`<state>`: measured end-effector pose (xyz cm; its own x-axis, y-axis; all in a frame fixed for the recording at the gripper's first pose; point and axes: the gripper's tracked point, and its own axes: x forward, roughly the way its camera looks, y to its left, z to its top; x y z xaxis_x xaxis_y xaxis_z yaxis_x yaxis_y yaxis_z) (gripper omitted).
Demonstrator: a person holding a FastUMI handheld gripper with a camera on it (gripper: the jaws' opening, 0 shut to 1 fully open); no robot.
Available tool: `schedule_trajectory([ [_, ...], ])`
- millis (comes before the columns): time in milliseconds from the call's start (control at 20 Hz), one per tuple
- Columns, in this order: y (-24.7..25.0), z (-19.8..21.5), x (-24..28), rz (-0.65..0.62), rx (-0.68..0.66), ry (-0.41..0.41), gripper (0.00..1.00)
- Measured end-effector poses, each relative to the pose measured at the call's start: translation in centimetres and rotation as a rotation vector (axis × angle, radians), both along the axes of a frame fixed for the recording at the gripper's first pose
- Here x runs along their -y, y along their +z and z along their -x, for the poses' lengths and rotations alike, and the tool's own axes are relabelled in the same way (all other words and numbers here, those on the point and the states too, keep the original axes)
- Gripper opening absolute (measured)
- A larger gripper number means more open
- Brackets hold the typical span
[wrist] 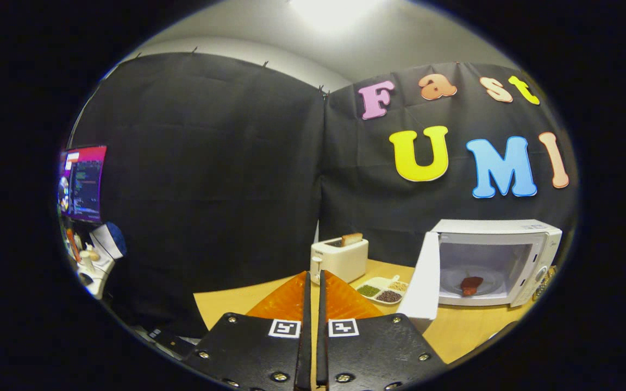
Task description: Open the microwave, put the food inside, and close the microwave door.
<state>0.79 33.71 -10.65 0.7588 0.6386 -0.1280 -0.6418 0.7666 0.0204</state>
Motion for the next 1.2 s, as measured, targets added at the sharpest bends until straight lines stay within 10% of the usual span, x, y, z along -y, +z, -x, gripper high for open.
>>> schedule_trajectory([
  [1200, -6.4, -13.8, 25.5, 0.182, -0.013, -0.642, 0.04],
])
